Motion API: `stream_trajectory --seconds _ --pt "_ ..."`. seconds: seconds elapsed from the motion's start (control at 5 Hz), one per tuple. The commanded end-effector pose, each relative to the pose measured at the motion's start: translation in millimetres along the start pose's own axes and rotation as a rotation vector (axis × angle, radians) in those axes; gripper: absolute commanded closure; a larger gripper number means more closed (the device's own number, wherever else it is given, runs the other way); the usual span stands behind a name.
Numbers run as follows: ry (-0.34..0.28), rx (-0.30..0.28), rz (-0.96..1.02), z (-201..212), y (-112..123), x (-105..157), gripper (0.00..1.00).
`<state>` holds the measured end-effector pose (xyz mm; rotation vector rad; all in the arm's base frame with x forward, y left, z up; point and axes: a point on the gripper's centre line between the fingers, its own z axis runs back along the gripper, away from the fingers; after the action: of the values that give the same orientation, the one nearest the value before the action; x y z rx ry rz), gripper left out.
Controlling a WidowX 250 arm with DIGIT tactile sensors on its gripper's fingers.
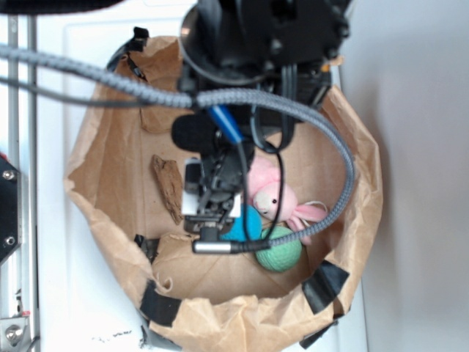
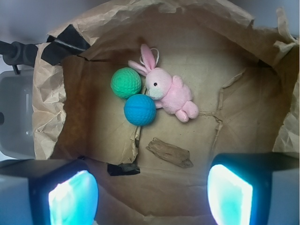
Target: Grab the pink bunny.
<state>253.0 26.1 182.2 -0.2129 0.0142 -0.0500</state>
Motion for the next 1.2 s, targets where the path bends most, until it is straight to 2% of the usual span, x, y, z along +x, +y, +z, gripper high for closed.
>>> stream_trajectory --seconds 0.0,0.2,0.4,0.6,0.8,1.0 --pt "-0.109 -0.005 -0.049 -3.0 -5.6 -24.0 0.00" --pt "-0.138 0.018 -0.086 -17.3 -11.5 -44.6 0.00" --pt "-0.142 0.058 -0.089 -30.7 -19.4 -61.9 0.00" --pt "-0.098 0.071 -0.027 -30.5 -26.5 -64.5 0.00" --pt "-0.074 0.092 0.026 -32.5 -32.3 -39.7 0.00" --pt "-0.063 0.098 0.084 -34.4 -34.1 11.1 0.00"
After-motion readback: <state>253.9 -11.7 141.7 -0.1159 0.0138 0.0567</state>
